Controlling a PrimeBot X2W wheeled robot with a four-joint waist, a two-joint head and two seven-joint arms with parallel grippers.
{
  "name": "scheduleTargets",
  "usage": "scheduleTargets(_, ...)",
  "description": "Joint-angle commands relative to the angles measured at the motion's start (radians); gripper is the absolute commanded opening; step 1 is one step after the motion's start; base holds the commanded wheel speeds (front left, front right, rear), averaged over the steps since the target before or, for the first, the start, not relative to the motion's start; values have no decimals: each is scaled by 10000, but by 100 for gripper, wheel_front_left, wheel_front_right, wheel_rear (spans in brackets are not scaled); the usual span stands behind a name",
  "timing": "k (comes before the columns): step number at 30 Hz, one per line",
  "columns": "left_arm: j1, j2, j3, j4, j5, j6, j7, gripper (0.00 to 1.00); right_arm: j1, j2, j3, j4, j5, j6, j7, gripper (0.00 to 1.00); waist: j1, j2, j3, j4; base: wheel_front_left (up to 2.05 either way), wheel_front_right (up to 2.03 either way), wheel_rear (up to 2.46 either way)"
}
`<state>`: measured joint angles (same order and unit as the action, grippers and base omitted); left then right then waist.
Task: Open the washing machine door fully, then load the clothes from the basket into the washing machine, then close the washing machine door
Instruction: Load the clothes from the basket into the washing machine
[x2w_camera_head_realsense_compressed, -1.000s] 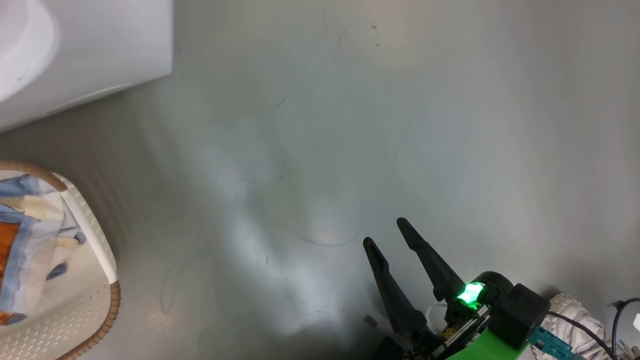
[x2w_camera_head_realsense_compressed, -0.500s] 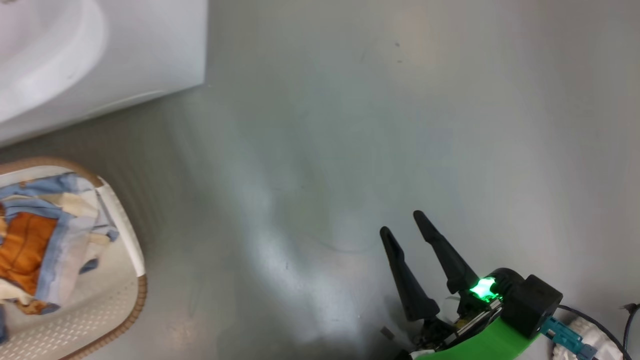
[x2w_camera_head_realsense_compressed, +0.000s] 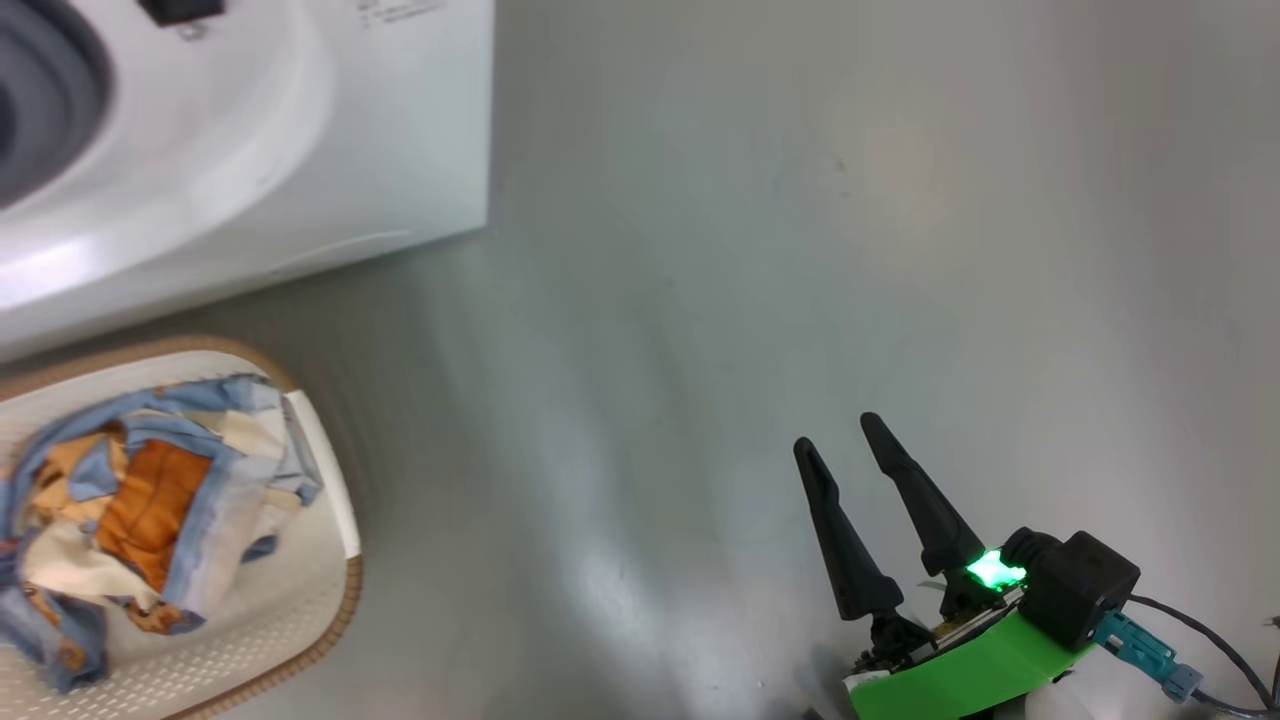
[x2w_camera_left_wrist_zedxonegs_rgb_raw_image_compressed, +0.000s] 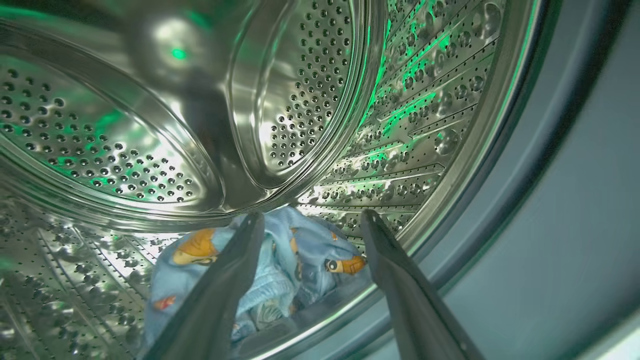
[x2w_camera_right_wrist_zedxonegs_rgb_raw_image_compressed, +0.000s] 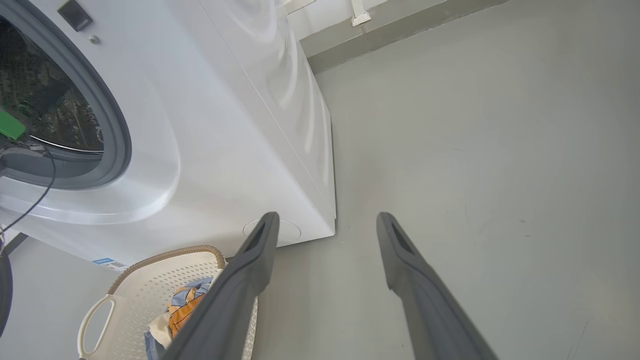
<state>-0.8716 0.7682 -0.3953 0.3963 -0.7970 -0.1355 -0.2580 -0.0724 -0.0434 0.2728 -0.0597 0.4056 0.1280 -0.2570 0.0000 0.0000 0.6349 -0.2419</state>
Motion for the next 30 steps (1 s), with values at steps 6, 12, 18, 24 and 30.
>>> scheduleTargets(6, 670, 40, 332, 26, 172, 48, -37, 100, -28, -68, -13, 150, -74, 27, -48, 100, 0, 0, -809, 483, 0, 0, 0)
scheduleTargets(12, 1387, -433, 472, 62, 333, 48, -37, 100, -79, -68, -155, 345, -145, 27, -48, 100, 0, 0, -1263, 674, 0, 0, 0)
scheduleTargets(18, 2426, -1006, 827, -144, 543, 48, -38, 100, -86, -68, -357, 614, -208, 27, -48, 100, 0, 0, -1822, 929, 0, 0, 0)
scheduleTargets(24, 3548, -1725, 1537, -704, 951, 48, -38, 100, -33, -68, -599, 914, -277, 27, -48, 100, 0, 0, -2444, 1216, 0, 0, 0)
scheduleTargets(30, 4636, -2467, 2628, -1632, 1775, 48, -38, 100, 20, -68, -724, 1169, -352, 27, -48, 100, 0, 0, -2995, 1465, 0, 0, 0)
